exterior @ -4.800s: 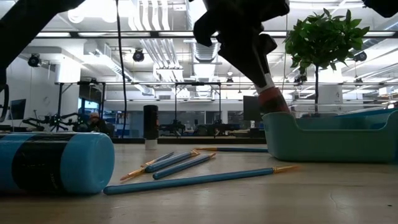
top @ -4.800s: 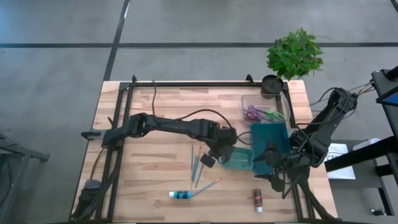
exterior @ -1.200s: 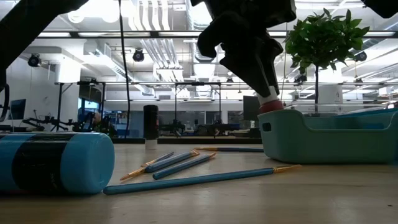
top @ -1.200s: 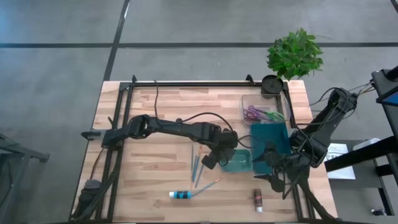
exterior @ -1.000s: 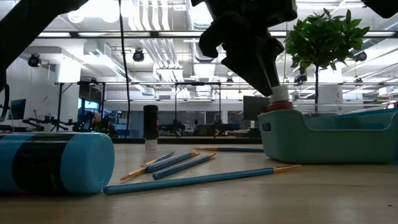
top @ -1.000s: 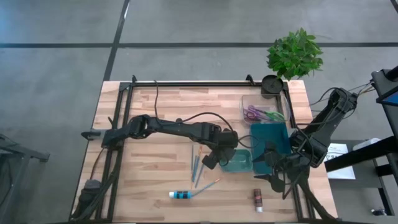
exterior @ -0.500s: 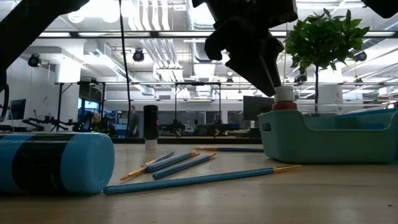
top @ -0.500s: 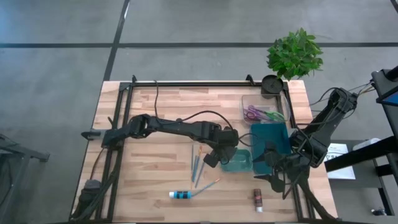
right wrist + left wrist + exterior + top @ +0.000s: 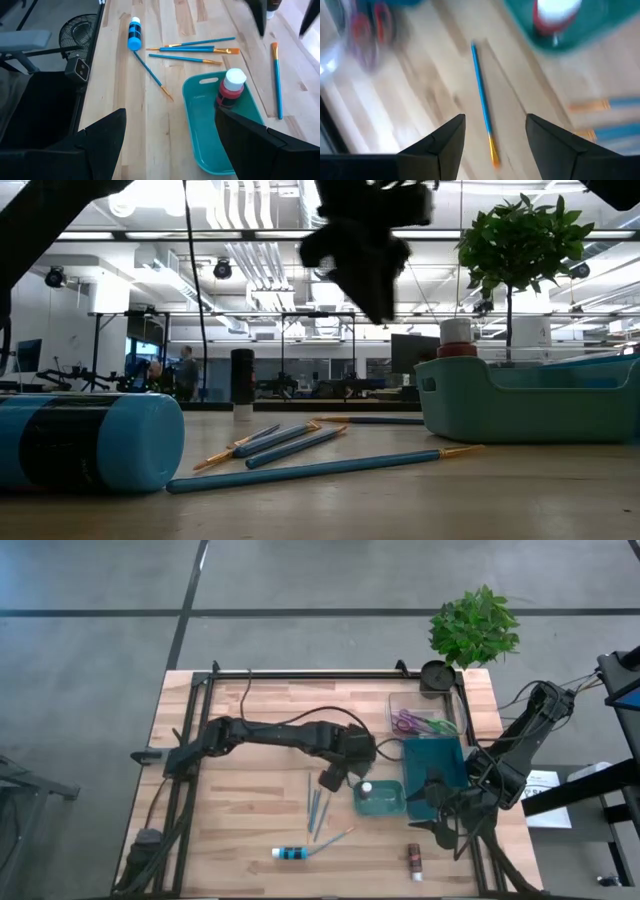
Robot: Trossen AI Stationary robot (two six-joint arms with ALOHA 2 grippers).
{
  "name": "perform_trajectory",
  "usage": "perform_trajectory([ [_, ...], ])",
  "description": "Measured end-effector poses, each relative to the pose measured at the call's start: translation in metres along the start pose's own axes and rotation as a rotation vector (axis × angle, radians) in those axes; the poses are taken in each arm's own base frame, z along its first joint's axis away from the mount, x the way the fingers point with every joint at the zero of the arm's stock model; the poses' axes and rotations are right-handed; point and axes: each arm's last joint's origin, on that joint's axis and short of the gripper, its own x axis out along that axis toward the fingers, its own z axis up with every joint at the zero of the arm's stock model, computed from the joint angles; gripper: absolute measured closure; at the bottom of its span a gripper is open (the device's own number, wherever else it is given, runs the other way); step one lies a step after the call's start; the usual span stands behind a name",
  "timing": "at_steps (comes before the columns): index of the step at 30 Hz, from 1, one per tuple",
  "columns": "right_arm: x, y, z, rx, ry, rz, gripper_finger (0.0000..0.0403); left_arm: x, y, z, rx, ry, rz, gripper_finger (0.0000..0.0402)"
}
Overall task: Pick & Place Paint Supplies
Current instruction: Put the black paint bottle into the green bin
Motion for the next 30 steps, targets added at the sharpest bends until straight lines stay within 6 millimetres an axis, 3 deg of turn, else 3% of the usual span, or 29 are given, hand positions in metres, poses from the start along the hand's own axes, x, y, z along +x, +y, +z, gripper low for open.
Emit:
perform_trajectory([
  [8,0.0,0.0,0.0,0.005,0.0,-0.001,0.0101,-0.031,0.0,-0.042,-0.168,0.286,-0.12,0.0187],
  [14,0.0,0.001,0.001,0.012,-0.007,0.005,0.0101,-0.033,-0.001,-0.069,-0.22,0.399,-0.102,0.0187],
  [19,0.001,0.001,0.0,0.012,-0.003,0.0,0.0101,-0.03,-0.008,-0.111,-0.228,0.483,-0.057,0.0187],
  [23,0.002,0.001,0.0,-0.007,-0.004,-0.003,0.0101,-0.037,-0.016,-0.139,-0.226,0.392,0.02,0.0187],
  [30,0.002,0.001,0.001,-0.012,-0.025,-0.017,0.0101,-0.04,-0.028,-0.164,-0.214,0.221,0.053,0.0187],
])
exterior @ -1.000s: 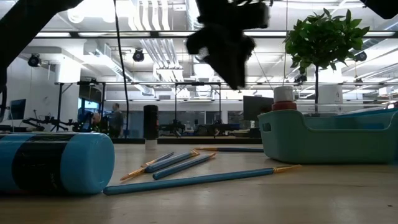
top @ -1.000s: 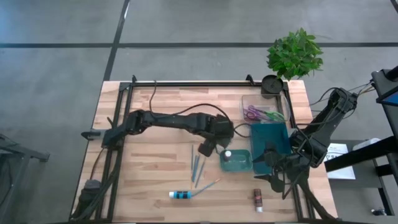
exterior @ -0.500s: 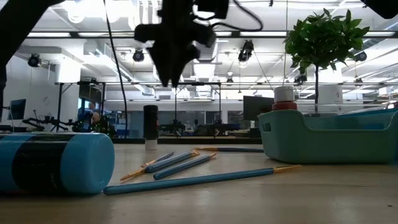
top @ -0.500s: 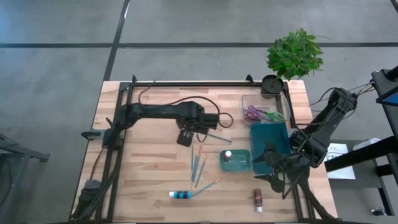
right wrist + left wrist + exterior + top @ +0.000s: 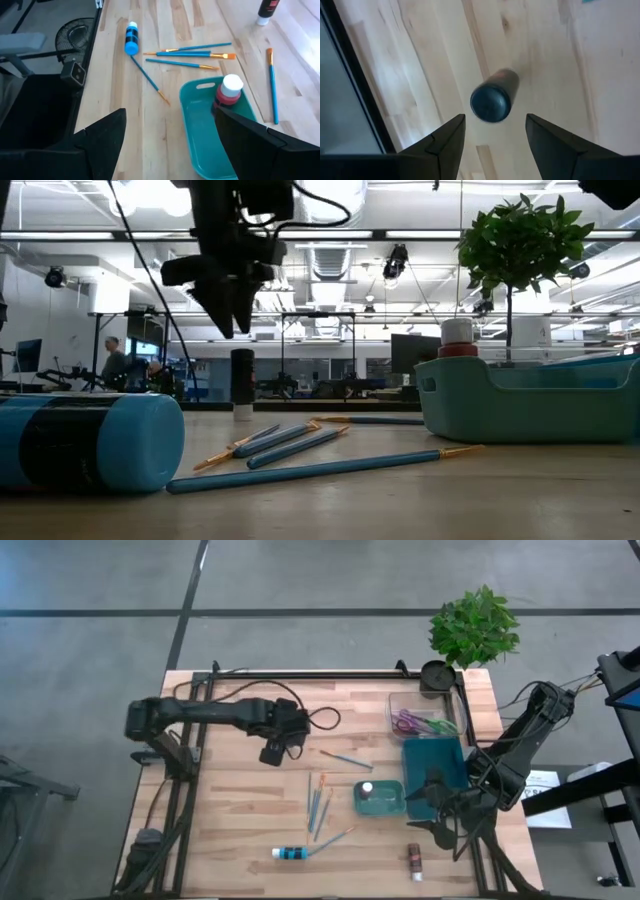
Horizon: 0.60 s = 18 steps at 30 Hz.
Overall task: Pick & Place Paint Supplies
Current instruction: Put the black paint bottle into the green bin
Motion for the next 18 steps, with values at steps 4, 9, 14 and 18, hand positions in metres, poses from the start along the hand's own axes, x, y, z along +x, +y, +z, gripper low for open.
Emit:
perform_trajectory([
  [4,0.0,0.001,0.001,0.006,-0.01,0.007,0.0101,0.006,0.003,-0.004,-0.018,0.009,-0.002,0.0187],
  [9,0.0,0.001,0.001,0.004,-0.009,0.007,0.0101,0.013,0.007,-0.003,-0.012,-0.019,-0.005,0.0187],
  [14,0.0,0.001,0.001,0.0,-0.009,0.007,0.0101,0.014,0.01,-0.001,-0.029,-0.05,-0.019,0.0187],
  [18,0.0,0.001,0.001,-0.002,-0.008,0.008,0.0101,0.019,0.01,0.001,-0.03,-0.053,-0.032,0.0187],
])
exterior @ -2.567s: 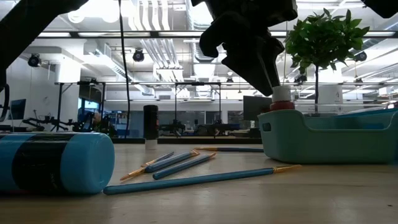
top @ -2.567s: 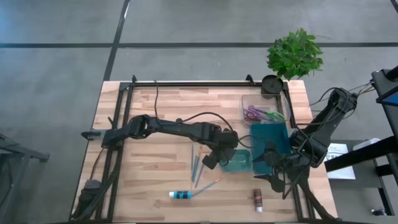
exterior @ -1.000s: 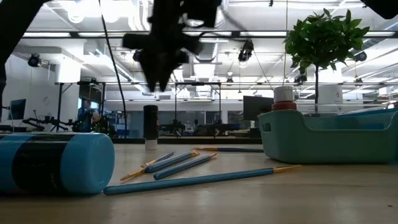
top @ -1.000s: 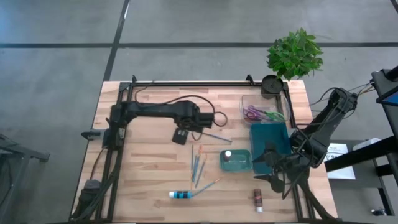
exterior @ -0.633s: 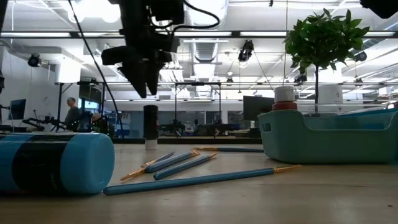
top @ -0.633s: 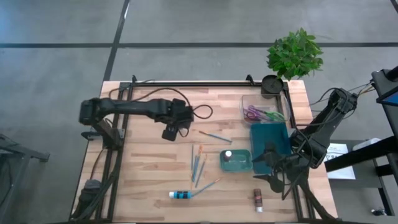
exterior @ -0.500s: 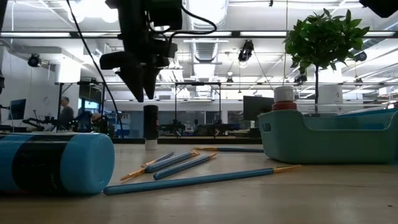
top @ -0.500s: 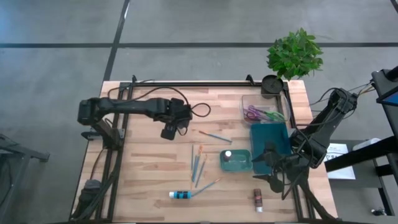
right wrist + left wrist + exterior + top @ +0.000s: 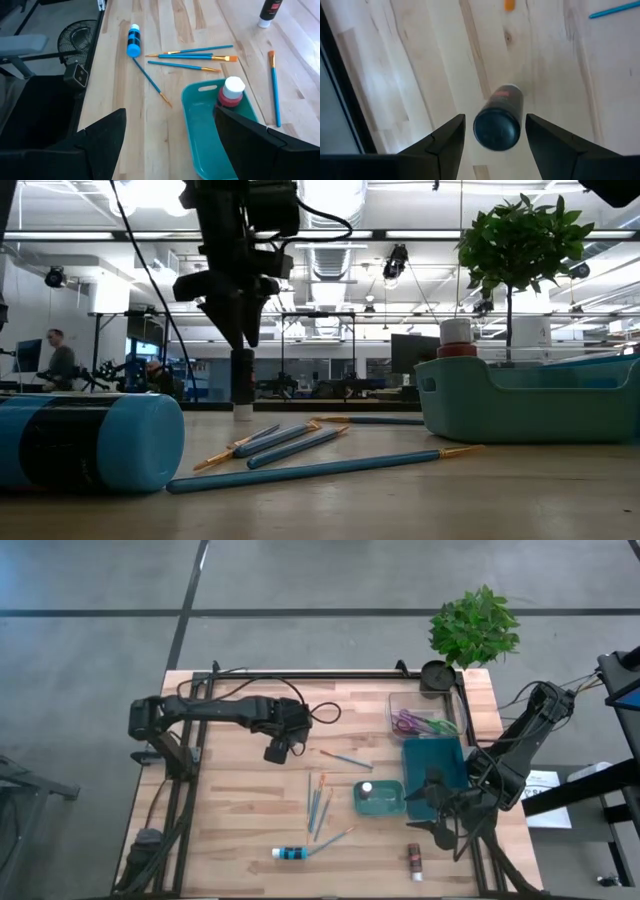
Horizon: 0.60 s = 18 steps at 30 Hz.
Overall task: Pick & Place Paint Supplies
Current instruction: Put the black paint bottle into the green bin
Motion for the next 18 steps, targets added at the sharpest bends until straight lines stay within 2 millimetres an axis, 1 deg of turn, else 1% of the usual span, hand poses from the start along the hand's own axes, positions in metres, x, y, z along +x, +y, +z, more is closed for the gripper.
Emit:
perform_trajectory([
  [13,0.0,0.0,0.0,0.013,0.001,0.003,0.0101,0.019,-0.001,0.001,-0.002,0.043,-0.021,0.019],
  [15,0.0,0.0,0.0,0.014,0.002,0.004,0.0101,0.021,-0.001,-0.001,-0.011,0.049,-0.023,0.02],
  [18,0.0,0.0,0.0,0.016,0.002,0.004,0.0101,0.023,0.0,-0.003,-0.02,0.055,-0.026,0.0229],
])
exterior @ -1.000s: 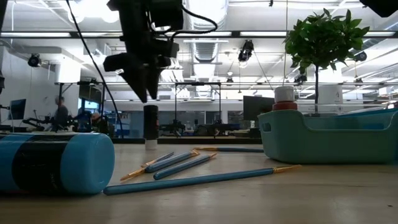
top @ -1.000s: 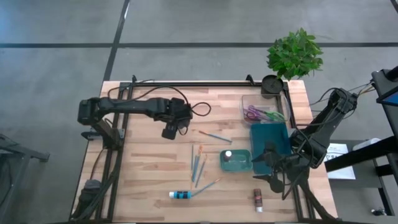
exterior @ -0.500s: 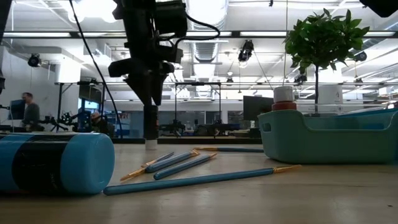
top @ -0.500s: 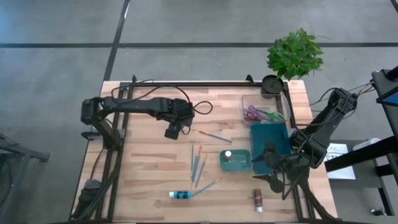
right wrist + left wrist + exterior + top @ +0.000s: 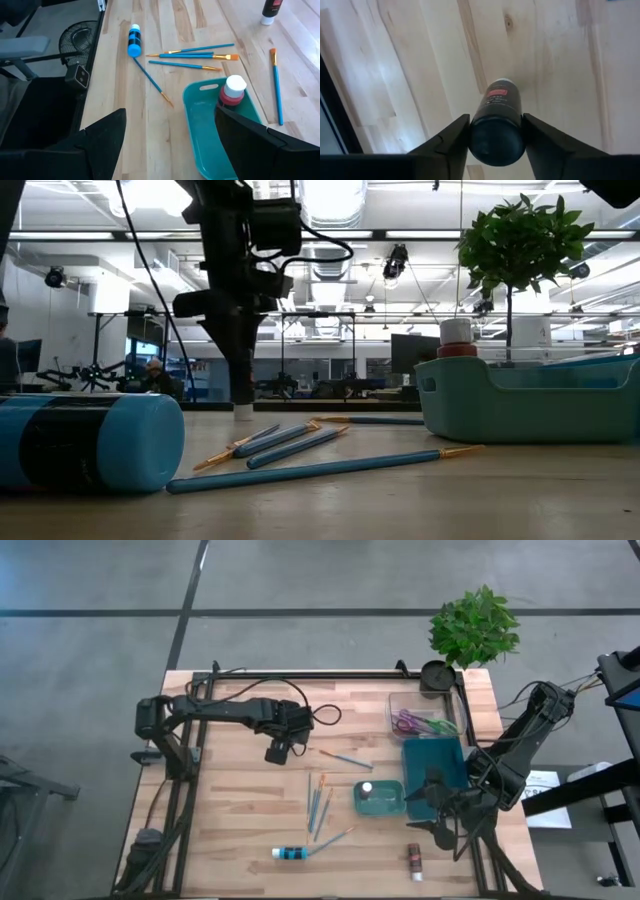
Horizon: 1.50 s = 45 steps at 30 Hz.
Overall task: Pick & Place Paint Supplies
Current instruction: Put the black paint bottle into the green bin
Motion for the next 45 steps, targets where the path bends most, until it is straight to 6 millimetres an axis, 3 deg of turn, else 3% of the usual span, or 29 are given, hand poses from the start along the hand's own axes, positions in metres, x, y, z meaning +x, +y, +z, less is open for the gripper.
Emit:
perform_trajectory([
  [5,0.0,0.0,0.0,0.0,0.0,0.0,0.0101,-0.001,0.002,0.003,-0.011,-0.025,0.015,0.0267],
  [12,0.0,0.0,0.001,-0.036,-0.006,0.002,0.0101,-0.008,0.003,0.002,-0.042,-0.054,0.028,0.0245],
  [16,0.0,0.001,0.003,-0.163,-0.05,-0.028,0.0101,-0.027,0.005,0.001,-0.089,-0.16,0.025,0.0241],
  [22,0.007,-0.001,0.0,-0.371,-0.08,-0.134,0.0101,-0.076,0.006,0.0,-0.151,-0.502,-0.029,0.024],
  [29,0.025,0.001,0.002,-0.583,-0.135,-0.327,0.0101,-0.123,-0.007,0.012,-0.095,-0.877,-0.077,0.0239],
  [39,0.055,0.022,0.006,-1.032,-0.203,-0.819,0.0101,-0.148,-0.016,0.033,-0.098,-1.178,-0.12,0.0239],
  [45,0.072,0.027,0.009,-1.128,-0.147,-0.974,0.0101,-0.151,-0.015,0.035,-0.11,-1.219,-0.14,0.0239],
])
